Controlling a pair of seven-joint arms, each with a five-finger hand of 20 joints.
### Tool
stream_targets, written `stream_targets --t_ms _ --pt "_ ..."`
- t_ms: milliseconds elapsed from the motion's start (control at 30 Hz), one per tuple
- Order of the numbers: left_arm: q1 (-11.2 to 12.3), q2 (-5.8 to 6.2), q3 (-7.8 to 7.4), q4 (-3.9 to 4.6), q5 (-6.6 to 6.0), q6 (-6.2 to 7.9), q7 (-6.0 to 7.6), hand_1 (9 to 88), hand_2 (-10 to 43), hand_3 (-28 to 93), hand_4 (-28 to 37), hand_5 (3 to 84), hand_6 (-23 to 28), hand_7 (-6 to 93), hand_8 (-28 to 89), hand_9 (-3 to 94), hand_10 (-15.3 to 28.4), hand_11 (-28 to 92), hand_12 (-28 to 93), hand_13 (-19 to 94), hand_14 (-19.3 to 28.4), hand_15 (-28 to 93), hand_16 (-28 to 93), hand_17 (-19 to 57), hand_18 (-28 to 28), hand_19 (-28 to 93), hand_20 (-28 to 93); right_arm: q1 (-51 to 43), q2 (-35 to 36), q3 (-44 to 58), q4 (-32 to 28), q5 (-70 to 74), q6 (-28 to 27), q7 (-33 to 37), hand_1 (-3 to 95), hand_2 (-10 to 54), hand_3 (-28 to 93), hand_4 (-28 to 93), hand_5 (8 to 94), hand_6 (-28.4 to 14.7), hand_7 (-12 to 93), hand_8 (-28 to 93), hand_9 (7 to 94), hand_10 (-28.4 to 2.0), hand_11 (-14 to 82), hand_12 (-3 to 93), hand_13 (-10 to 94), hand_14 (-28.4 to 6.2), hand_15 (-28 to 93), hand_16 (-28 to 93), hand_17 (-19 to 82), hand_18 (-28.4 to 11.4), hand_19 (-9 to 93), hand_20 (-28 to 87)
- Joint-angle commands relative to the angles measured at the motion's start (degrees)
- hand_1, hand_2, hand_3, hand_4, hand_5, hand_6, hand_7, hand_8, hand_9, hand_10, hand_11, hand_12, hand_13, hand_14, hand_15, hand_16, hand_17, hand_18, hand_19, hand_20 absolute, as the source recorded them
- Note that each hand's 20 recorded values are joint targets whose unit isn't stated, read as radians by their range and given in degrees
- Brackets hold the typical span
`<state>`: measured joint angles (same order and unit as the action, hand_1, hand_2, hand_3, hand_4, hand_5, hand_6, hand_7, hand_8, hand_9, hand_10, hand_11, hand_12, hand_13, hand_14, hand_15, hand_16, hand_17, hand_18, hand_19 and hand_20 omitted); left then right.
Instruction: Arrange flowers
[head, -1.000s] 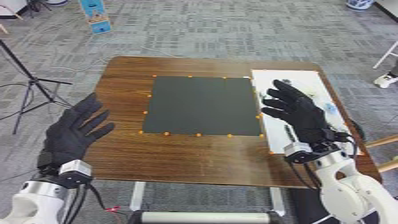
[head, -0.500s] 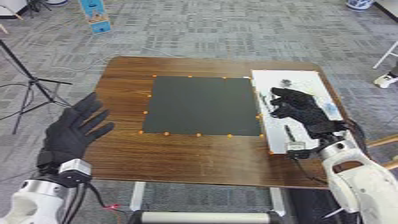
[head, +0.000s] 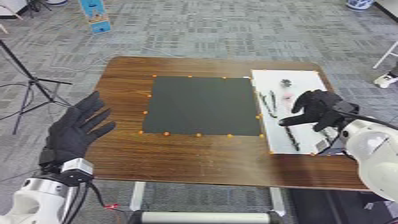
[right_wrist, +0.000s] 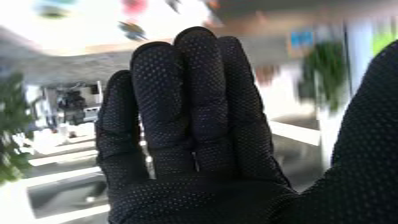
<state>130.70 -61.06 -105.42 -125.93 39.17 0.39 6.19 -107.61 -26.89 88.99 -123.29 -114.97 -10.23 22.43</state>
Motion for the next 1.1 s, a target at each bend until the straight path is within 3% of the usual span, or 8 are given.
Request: stream_targets --t_ms 33,200,267,433,700,800,967,1100 --pt "2.0 0.29 -2.37 -1.02 0.29 0.32 -0.39 25.5 -9.5 68 -28.3 25.9 2.1 18.3 -10 21.5 10.0 16 15 19 13.6 15 3 -6.9 25.7 46 -2 0.6 1.3 -7.3 1.1 -4.7 -1.4 3.9 41.8 -9.1 19 -19 66.6 -1.0 27 -12 70.5 -12.3 41.9 31.4 58 -12.7 68 25 24 -21.4 75 40" --pt "1.0 0.95 -1.22 -0.37 -0.05 0.0 -0.25 25.3 -9.5 68 -28.3 25.9 2.1 18.5 -10 21.6 9.9 16 15 19 13.6 16 3 -7.0 25.8 46 -2 5.6 1.4 -13.7 3.3 -4.7 -1.5 3.7 39.6 -9.5 29 -24 69.8 -0.4 30 -13 72.9 -11.7 44.3 32.1 59 -12.8 70 26 25 -21.8 77 41" --pt "0.9 1.12 -1.2 -0.21 -0.09 -1.18 -1.15 25.2 -9.5 68 -28.3 25.9 2.1 18.5 -10 21.8 10.0 16 15 20 13.6 16 3 -7.1 25.7 46 -2 7.8 0.8 -16.7 4.6 -5.2 -1.5 4.2 38.9 -9.5 32 -26 70.2 -0.2 31 -13 73.2 -11.5 45.3 32.2 59 -12.9 71 27 25 -22.0 78 41" --pt "0.8 0.88 -0.73 -0.26 0.06 -0.93 -0.82 25.3 -9.5 68 -28.3 25.9 2.0 18.4 -10 22.0 10.1 16 15 20 13.6 16 3 -7.4 25.4 46 -2 10.8 0.9 -20.6 6.3 -5.7 -1.1 6.3 31.7 -9.5 48 -28 70.4 0.0 34 -14 73.0 -11.4 46.7 32.7 59 -13.1 72 28 25 -22.2 78 42" --pt "1.5 0.72 -1.79 -0.57 0.02 -0.04 -0.29 25.2 -9.5 69 -28.3 26.1 2.0 18.5 -10 22.4 10.1 17 15 20 13.6 16 3 -7.4 25.4 45 -1 3.6 2.0 -10.7 1.4 -4.1 -0.7 6.4 28.7 -9.5 53 -28 71.3 0.4 36 -14 74.0 -11.3 48.8 32.9 60 -13.4 74 28 25 -22.2 79 43" --pt "1.4 0.59 -1.65 -0.52 -0.12 -0.3 -0.47 25.2 -9.5 69 -28.3 26.2 2.0 18.5 -10 22.6 10.1 17 15 20 13.6 16 3 -7.4 25.4 45 -1 1.1 2.2 -7.7 -0.1 -4.8 -0.2 7.6 22.2 -9.5 63 -28 71.5 0.3 36 -14 73.9 -11.4 48.2 33.0 60 -13.4 74 28 26 -22.2 79 43" --pt "1.2 0.63 -1.5 -0.44 -0.25 -0.44 -0.46 25.2 -9.5 69 -28.3 26.2 2.1 18.4 -10 23.0 10.4 17 15 20 13.5 16 3 -7.3 25.4 45 -1 2.9 1.6 -9.2 1.2 -4.4 -6.8 8.2 19.5 -9.5 69 -28 70.0 -0.5 34 -14 71.1 -11.8 44.7 32.5 58 -13.3 71 27 24 -22.2 78 43" --pt "1.7 0.58 -1.58 -0.73 -0.38 0.45 0.01 25.3 -9.5 69 -28.3 26.3 2.1 18.3 -10 23.1 10.4 18 15 20 13.6 17 3 -7.3 25.4 45 -1 7.0 1.9 -15.4 4.2 -6.3 -4.8 8.9 21.4 -9.5 69 -28 68.5 -0.2 33 -13 69.8 -12.0 43.1 32.0 57 -13.3 71 27 24 -22.0 77 43"
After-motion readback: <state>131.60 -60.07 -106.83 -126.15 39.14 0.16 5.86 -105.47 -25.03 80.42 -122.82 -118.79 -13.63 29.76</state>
